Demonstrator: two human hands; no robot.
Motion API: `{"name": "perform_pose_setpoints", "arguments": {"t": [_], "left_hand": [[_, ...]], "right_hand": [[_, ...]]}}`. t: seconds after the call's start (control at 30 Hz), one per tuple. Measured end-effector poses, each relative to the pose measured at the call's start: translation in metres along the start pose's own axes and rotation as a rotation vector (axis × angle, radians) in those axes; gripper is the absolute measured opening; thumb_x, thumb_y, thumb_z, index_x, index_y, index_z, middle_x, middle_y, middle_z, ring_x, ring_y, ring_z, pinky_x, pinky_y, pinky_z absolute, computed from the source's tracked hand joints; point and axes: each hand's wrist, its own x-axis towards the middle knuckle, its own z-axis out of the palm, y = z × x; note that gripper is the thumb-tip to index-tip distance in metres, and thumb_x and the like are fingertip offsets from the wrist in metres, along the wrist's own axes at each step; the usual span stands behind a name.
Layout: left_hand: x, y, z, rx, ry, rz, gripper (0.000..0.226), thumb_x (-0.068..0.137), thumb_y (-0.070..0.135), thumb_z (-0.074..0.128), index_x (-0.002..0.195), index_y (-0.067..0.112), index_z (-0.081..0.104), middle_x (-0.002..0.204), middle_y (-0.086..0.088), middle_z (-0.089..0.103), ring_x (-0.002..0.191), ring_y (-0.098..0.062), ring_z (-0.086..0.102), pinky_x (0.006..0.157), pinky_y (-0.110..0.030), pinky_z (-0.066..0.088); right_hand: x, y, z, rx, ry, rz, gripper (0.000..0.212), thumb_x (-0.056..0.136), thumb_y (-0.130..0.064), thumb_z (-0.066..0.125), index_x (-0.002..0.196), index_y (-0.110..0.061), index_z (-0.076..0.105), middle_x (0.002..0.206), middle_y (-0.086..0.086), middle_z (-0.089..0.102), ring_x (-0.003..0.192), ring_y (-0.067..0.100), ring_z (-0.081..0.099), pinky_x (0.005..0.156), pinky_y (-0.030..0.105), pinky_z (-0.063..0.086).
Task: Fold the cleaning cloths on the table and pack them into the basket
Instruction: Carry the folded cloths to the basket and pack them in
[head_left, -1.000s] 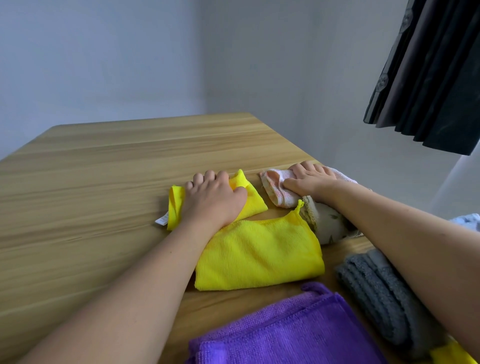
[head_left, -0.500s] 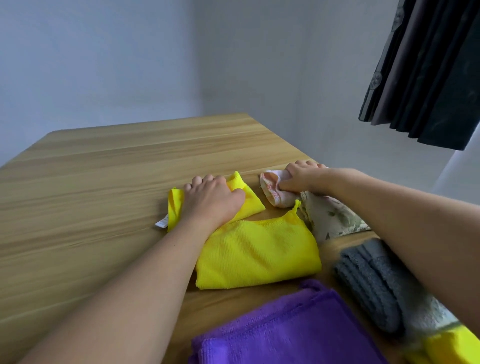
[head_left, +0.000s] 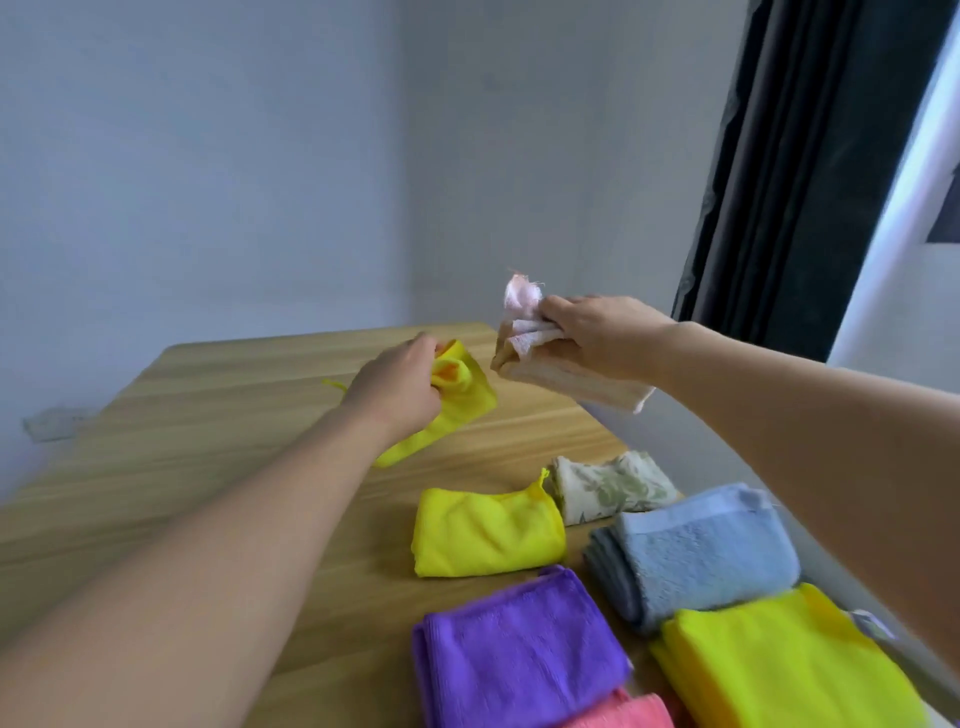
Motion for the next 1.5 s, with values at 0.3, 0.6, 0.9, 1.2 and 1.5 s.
{"name": "perform_pose_setpoints", "arguments": {"t": [0.3, 0.6, 0.9, 1.2, 1.5], "left_hand": [[-0.078, 0.093, -0.110, -0.058, 0.191, 0.018, 0.036, 0.083, 0.010, 0.050, 0.120, 0.011, 0.050, 0.121, -0.013, 0.056, 0.114, -0.035, 0.050, 0.091, -0.043, 0.045], [-0.129, 0.147, -0.123, -0.227, 0.009, -0.141, 0.037, 0.083, 0.020, 0.062, 0.116, 0.010, 0.049, 0.118, -0.011, 0.056, 0.107, -0.029, 0.054, 0.075, -0.029, 0.037], [-0.057, 0.133, -0.049, -0.216, -0.083, -0.229, 0.043, 0.094, 0.029, 0.053, 0.129, 0.010, 0.034, 0.127, -0.014, 0.050, 0.104, -0.028, 0.051, 0.077, -0.031, 0.038], [0.026, 0.214, -0.072, -0.327, -0.325, -0.332, 0.042, 0.094, 0.027, 0.053, 0.129, 0.013, 0.036, 0.123, -0.010, 0.052, 0.098, -0.027, 0.051, 0.076, -0.032, 0.038], [-0.076, 0.349, -0.043, -0.836, -0.454, -0.770, 0.029, 0.088, 0.002, 0.052, 0.116, 0.007, 0.047, 0.111, -0.017, 0.059, 0.094, -0.028, 0.055, 0.081, -0.030, 0.040]], "right_hand": [[-0.127, -0.026, -0.129, -0.037, 0.103, 0.145, 0.037, 0.096, -0.059, 0.027, 0.096, -0.024, 0.038, 0.075, 0.001, 0.056, 0.068, 0.026, 0.051, 0.063, 0.034, 0.038], [-0.211, -0.008, -0.143, 0.209, -0.039, 0.295, 0.047, 0.099, -0.055, 0.022, 0.102, -0.015, 0.045, 0.095, 0.006, 0.057, 0.081, 0.023, 0.055, 0.074, 0.036, 0.041], [-0.149, 0.039, -0.059, 0.329, -0.007, 0.301, 0.039, 0.098, -0.050, 0.037, 0.087, -0.017, 0.056, 0.082, 0.001, 0.060, 0.069, 0.017, 0.058, 0.063, 0.036, 0.051], [-0.142, 0.112, -0.128, 0.508, -0.224, 0.668, 0.029, 0.099, -0.015, 0.029, 0.114, -0.001, 0.049, 0.111, 0.020, 0.059, 0.097, 0.035, 0.057, 0.084, 0.043, 0.046], [-0.275, 0.115, -0.179, 0.515, -0.399, 0.970, 0.043, 0.089, -0.016, 0.028, 0.132, -0.016, 0.034, 0.111, 0.012, 0.056, 0.099, 0.034, 0.055, 0.085, 0.046, 0.046]]}}
